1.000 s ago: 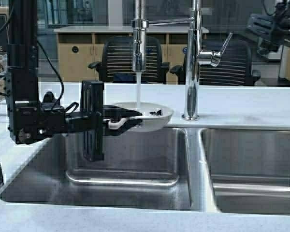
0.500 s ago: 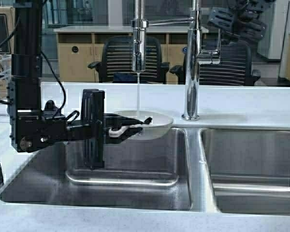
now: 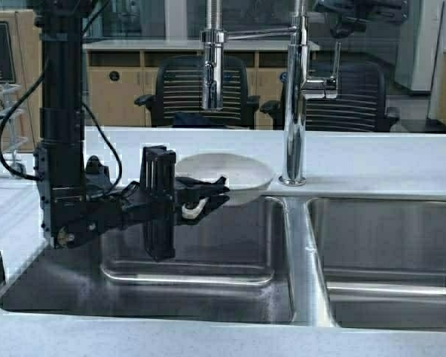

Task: Wash the pan

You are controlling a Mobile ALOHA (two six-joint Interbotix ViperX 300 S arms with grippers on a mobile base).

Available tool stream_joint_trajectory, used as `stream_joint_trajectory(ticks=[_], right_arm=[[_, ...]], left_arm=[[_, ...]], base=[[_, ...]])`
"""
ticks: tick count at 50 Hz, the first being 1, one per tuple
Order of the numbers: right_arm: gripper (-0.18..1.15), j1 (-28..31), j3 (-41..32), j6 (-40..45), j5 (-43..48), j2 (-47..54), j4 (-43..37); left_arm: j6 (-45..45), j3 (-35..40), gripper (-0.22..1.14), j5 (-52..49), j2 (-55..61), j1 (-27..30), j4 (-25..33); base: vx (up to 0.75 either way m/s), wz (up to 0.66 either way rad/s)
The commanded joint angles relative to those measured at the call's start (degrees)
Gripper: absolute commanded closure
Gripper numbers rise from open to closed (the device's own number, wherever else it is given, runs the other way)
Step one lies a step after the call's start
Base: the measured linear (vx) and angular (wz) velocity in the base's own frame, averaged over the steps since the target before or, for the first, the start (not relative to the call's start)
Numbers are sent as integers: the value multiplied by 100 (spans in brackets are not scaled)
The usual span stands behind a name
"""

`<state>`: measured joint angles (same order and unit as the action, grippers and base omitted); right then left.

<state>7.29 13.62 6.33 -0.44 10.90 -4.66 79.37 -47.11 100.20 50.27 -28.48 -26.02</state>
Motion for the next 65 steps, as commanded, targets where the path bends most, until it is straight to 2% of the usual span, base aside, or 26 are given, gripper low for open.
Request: stream_joint_trajectory(ticks=[1,9,19,25,33,40,44,55,65], right_arm=[[91,-141,677,-9,316,-826,0],[91,-158,1538,0,800,-1468,-9],[91,-158,2188,149,896,-2013,-167],[91,-149,2540,360,888,-2294,-220],[91,-114,2997,615,844,-2637,-229],[91,-26,3340,642,844,-2909,-220],[91,70,3516,650,844,-3094,-220],[91,290,4052,668,844,-3542,-229],[91,299,4412,668,853,-3911,-369]], left_arm=[[-624,97,89,132,-422,-44,185],[-527,-167,89,-264,-817,-53,562],[-141,-1169,89,-1661,-1670,-53,1222],[396,-1529,89,-1784,-1978,-53,976],[1160,-1503,89,-1301,-1802,-53,220],[1002,-1283,89,-220,-1336,-62,220],[782,-1125,89,18,-1107,-62,220],[246,-1213,89,-343,-1020,-62,343],[88,-1591,89,-1749,-1406,-62,483]], base=[[0,0],[0,0],[0,0],[0,0],[0,0],[0,0],[-1,0],[-1,0],[-1,0]])
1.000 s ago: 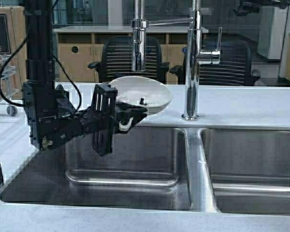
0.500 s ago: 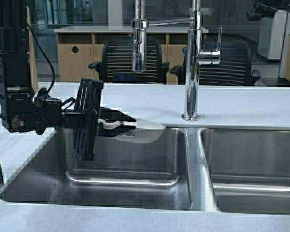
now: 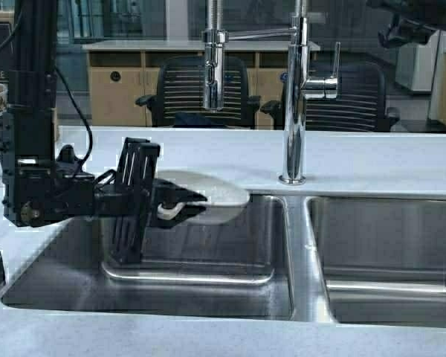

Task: Wash the pan

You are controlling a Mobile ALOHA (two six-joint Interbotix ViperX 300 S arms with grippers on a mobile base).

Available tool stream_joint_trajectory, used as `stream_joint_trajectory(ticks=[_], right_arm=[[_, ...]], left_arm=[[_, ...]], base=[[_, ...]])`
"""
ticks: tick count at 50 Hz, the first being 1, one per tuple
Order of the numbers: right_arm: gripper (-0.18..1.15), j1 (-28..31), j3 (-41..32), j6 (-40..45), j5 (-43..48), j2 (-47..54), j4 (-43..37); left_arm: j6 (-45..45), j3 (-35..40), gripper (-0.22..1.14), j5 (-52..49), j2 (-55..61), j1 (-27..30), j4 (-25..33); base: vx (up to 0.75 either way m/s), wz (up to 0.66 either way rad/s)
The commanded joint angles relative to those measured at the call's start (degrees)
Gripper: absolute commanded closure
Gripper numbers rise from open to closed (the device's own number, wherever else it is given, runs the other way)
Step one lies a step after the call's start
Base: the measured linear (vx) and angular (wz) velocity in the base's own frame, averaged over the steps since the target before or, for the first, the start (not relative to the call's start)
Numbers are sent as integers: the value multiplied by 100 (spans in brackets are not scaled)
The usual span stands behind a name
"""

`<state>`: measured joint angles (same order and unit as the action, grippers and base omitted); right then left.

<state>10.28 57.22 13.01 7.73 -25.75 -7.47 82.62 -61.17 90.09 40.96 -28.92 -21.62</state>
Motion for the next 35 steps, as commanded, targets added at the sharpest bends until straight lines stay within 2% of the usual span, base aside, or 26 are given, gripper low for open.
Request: stream_joint_trajectory(ticks=[1,7,13,17,21,25,29,35], right_arm=[[91,0,70,0,44,-272,-105],[91,0,105,0,44,-396,-132],[91,0,105,0,53,-422,-132],[91,0,123,-9,62,-422,-132],[91,0,132,0,79,-422,-132],[91,0,141,0,123,-422,-132],[91,0,149,0,167,-422,-132],[91,0,149,-9,185,-422,-132]], left_arm=[[-272,-202,89,-949,-545,-18,44],[-536,-237,89,-2505,-1072,-18,18],[-1028,-62,89,-4702,-1758,-18,-70],[-1767,202,89,-6275,-2224,-35,-132],[-2909,624,89,-8227,-2654,-123,-123],[-3850,1055,89,-9677,-2821,-220,-141],[-4351,1345,89,-10371,-2892,-281,-193],[-4403,1547,89,-10784,-3182,-413,-624]], base=[[-1,0],[-1,0],[-1,0],[-2,1],[-2,1],[-2,1],[-3,2],[-3,1]])
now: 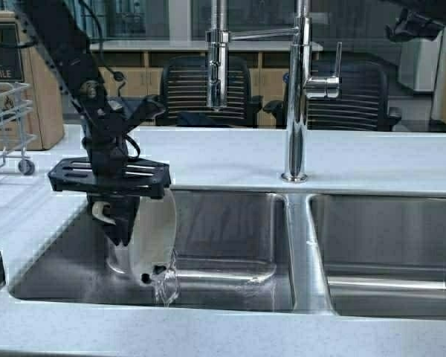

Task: Wash the pan

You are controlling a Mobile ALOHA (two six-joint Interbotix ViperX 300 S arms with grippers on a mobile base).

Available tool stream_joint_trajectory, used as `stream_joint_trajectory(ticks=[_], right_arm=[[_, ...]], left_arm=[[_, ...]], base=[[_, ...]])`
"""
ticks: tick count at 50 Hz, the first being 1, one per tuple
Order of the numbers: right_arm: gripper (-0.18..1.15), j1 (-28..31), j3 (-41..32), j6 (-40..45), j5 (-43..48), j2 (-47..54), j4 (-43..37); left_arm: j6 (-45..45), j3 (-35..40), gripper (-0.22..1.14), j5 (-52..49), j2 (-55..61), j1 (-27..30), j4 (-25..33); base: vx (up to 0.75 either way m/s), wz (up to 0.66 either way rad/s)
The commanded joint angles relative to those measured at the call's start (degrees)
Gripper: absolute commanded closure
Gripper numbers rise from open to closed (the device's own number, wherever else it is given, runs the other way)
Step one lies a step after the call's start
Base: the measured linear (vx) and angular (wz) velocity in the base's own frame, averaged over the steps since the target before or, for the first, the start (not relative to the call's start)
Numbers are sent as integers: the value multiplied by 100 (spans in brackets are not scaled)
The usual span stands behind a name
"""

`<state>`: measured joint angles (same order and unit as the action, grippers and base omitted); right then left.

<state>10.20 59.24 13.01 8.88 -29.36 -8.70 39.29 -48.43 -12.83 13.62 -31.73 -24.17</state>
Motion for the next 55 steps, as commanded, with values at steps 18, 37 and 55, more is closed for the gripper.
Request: stream_joint_trajectory(ticks=[18,37,55], right_arm=[[91,9,-35,-9,229,-62,-9],[91,9,-26,-9,325,44,-9],[91,9,-44,-9,352,53,-9]], left_arm=[[738,756,88,-2593,-1529,-1002,-2329],[2171,492,88,-2962,-589,-1371,-3604],[1608,439,89,-2962,-2303,-1107,-3683]], base=[[-2,1],[-1,0],[0,0]])
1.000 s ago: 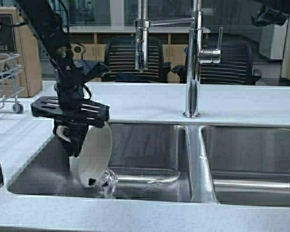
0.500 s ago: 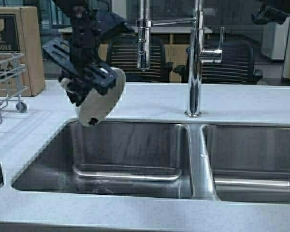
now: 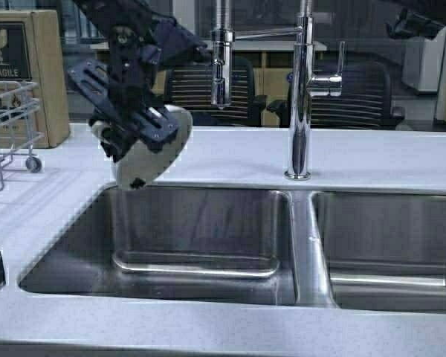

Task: Wash the pan

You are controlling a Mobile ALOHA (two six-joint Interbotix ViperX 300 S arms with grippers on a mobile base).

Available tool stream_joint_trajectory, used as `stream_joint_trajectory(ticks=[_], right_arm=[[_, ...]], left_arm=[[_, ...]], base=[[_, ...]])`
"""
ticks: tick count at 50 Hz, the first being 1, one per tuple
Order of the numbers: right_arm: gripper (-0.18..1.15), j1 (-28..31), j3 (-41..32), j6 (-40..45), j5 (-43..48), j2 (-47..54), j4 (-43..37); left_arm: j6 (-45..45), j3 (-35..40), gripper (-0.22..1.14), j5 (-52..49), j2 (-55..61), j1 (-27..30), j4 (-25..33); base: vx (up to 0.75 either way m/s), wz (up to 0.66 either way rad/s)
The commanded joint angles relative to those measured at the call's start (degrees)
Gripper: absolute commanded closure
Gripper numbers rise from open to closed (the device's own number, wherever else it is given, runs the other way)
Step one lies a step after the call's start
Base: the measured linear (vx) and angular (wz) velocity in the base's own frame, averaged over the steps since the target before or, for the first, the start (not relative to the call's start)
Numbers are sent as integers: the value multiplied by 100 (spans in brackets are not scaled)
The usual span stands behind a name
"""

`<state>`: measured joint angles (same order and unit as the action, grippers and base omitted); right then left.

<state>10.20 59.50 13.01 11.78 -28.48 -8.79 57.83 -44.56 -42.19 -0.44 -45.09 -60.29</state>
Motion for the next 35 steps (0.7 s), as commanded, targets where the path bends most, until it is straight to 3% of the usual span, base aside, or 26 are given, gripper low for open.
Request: stream_joint_trajectory(ticks=[1,15,26,35], right_arm=[[91,9,-62,-9,62,-35,0],[91,0,-88,-18,88,-9,0],[91,9,-114,-9,88,9,0],[91,9,-123,-9,97,0,0]], left_arm=[[-325,53,89,-26,-1037,299,-70],[-1978,105,89,149,-2733,2004,158],[-3621,88,89,914,-2953,3524,861],[-4148,97,88,1503,-2769,4412,1187]], base=[[0,0],[0,0],[0,0],[0,0]])
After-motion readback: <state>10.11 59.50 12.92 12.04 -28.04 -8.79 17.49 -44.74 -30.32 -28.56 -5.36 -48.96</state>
